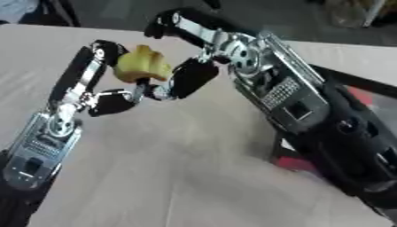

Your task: Pick up the objects with one hand, pass them to the other hand, and then place them into the box on the other side of the table.

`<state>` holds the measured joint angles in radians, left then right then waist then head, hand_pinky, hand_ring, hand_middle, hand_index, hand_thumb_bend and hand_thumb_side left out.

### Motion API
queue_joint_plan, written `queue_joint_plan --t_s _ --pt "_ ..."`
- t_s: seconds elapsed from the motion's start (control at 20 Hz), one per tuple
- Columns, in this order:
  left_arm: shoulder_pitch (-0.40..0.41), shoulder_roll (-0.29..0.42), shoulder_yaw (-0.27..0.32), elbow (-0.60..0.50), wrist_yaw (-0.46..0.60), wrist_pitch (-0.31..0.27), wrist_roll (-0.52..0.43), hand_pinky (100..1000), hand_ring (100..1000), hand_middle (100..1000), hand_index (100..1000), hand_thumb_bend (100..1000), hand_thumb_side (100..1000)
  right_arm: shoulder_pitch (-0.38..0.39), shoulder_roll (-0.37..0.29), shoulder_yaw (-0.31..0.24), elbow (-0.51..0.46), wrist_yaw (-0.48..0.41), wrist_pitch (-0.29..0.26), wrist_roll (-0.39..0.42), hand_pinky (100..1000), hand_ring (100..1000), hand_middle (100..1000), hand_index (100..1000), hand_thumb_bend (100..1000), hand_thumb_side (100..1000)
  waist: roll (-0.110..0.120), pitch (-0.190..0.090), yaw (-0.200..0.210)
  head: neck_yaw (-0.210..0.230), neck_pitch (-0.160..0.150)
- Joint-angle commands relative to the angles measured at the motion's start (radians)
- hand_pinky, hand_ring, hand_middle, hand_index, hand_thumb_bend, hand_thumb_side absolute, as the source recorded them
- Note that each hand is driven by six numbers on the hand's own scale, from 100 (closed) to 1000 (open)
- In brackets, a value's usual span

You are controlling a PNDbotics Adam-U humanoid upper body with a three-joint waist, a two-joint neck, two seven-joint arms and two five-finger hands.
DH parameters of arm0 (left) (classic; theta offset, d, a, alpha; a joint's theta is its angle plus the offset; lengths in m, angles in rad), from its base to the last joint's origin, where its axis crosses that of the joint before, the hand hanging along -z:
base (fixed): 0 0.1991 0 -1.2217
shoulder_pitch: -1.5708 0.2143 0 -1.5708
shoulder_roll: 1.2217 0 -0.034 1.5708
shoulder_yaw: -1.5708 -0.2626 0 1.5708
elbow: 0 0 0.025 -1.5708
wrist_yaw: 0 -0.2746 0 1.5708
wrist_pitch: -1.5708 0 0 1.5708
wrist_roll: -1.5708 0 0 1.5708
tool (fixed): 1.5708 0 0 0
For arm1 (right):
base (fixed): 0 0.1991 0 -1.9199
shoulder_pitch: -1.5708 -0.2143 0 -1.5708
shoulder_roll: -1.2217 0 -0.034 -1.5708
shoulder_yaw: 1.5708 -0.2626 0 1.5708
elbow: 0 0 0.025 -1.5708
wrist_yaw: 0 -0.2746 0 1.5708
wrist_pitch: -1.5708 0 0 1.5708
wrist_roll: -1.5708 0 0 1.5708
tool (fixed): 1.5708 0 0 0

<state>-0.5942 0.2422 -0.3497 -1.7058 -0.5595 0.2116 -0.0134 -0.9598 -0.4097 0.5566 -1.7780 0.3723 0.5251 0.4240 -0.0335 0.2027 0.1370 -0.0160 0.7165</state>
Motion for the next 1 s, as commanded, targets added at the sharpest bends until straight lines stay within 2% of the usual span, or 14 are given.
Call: queue_joint_plan --t_s 0.05,0.45,0.5,0.8,1.0 --pt "-0.012 -0.005 -0.005 -0.013 0.022 -0.026 0.009 605 512 414 528 100 149 -0.022 0.000 -0.006 0.011 0.009 -0.012 -0.007 900 914 784 827 511 173 -0.013 -0.037 0.001 -0.016 0.011" --pt "-0.012 -0.007 -0.008 -0.006 0.042 -0.049 0.018 605 511 413 527 100 152 -0.022 0.002 -0.004 0.033 0.002 -0.016 -0.037 897 911 778 822 480 159 -0.014 -0.037 0.003 -0.023 0.016" --pt "-0.012 -0.007 -0.008 -0.006 0.042 -0.050 0.018 605 511 413 527 100 155 -0.022 0.002 -0.004 0.034 0.001 -0.017 -0.038 895 907 770 815 418 151 -0.014 -0.036 0.003 -0.023 0.016" --pt "-0.012 -0.009 -0.018 -0.012 0.062 -0.083 0.008 603 511 412 527 100 162 -0.023 0.004 -0.002 0.052 -0.014 -0.013 -0.067 888 893 734 792 339 104 -0.013 -0.031 0.007 -0.027 0.012" --pt "-0.012 -0.009 -0.019 -0.012 0.072 -0.095 0.009 602 510 412 527 100 169 -0.022 0.005 0.000 0.063 -0.025 -0.022 -0.066 880 858 646 734 279 100 -0.013 -0.030 0.009 -0.028 0.008"
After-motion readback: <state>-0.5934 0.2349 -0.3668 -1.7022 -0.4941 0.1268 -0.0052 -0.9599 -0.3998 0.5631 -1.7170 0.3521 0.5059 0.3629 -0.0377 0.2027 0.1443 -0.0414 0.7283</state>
